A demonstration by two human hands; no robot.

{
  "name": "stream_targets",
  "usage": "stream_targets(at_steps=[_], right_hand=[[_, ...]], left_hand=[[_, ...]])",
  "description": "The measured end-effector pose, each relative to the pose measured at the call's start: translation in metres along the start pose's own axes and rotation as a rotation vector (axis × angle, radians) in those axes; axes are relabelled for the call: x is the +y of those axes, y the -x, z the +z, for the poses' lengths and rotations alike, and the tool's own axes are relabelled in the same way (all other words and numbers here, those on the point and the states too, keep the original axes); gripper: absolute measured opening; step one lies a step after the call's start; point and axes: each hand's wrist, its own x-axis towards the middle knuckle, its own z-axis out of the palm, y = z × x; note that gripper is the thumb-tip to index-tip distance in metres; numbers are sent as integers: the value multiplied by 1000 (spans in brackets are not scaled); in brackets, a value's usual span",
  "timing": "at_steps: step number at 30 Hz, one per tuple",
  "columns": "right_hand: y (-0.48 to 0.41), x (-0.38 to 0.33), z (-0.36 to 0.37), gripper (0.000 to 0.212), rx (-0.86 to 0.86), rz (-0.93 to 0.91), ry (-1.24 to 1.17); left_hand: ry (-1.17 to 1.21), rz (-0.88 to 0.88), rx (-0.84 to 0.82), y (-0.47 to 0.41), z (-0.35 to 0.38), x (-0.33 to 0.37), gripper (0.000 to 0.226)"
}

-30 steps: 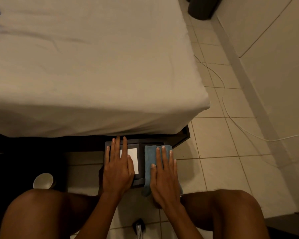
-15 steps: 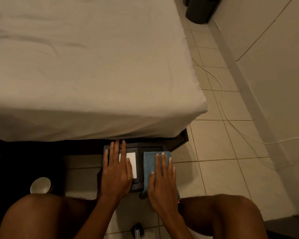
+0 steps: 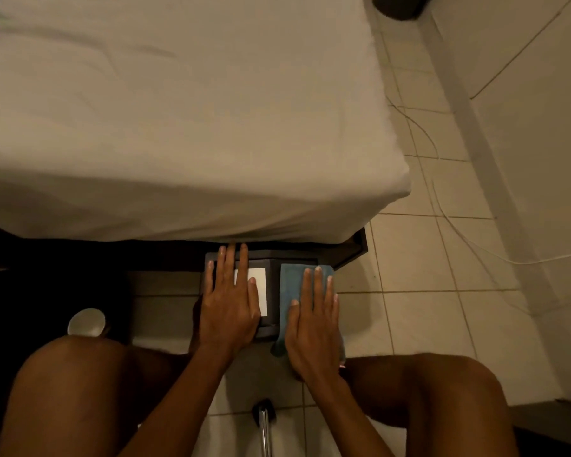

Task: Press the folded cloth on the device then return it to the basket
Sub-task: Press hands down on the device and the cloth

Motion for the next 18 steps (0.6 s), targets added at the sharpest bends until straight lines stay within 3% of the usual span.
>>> stream_targets(at_steps=[18], right_hand=[[0, -12, 7, 63, -10, -37, 71]], left_hand=[[-6, -14, 7, 1, -3, 3, 58]])
